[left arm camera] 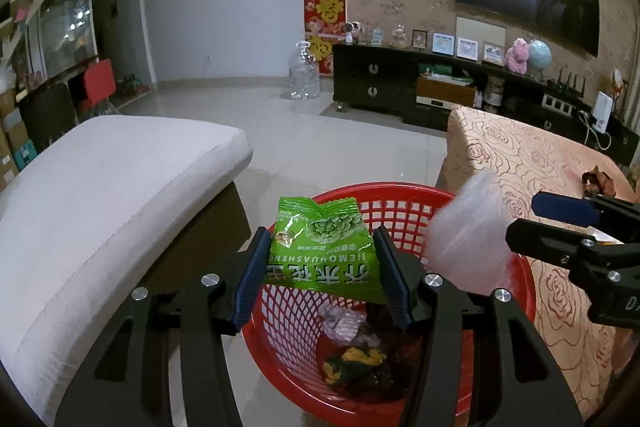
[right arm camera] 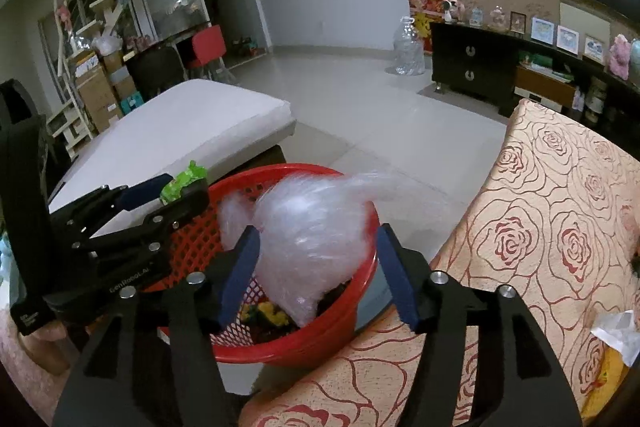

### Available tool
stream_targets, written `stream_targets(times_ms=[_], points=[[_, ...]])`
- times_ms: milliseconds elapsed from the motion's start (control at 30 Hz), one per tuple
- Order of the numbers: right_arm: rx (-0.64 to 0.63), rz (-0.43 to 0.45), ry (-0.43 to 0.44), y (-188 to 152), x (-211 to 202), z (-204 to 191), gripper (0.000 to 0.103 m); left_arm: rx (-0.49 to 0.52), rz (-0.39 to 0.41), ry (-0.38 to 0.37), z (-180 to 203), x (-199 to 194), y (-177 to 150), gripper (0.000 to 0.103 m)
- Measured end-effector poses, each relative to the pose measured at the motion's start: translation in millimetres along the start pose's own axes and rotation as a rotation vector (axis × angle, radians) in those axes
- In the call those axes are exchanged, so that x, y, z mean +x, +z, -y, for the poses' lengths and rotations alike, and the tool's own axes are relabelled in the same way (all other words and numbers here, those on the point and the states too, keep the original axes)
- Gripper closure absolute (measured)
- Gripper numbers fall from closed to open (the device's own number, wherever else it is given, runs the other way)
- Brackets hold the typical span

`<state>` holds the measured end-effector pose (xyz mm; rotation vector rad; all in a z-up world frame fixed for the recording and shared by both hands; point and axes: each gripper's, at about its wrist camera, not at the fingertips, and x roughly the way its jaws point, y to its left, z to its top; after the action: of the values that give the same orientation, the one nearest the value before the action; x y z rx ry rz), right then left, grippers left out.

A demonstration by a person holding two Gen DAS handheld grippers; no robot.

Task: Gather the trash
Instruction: 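Open the right tool over the basket while the left tool releases the snack bag, then move both open tools back to the table trash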

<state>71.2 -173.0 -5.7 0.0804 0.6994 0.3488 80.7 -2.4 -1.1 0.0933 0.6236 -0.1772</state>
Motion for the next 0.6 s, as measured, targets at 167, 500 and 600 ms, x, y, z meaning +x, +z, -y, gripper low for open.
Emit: stream_targets(times_ms=[167,500,600], points=[[0.02,0.011,-0.01,0,-6,7,0.04,-0.022,0.019,-0.025,-1,-4,2,0.034],[0.054,0.051,-0.059,-1,-26,26,0.039,-0.077,0.053,-0.039,-5,-11,5,0.023],[0.062,0.065,-0.078,-1,-33,31,0.037,-0.082,0.06,-0.043,-3,-13,6,0.023]])
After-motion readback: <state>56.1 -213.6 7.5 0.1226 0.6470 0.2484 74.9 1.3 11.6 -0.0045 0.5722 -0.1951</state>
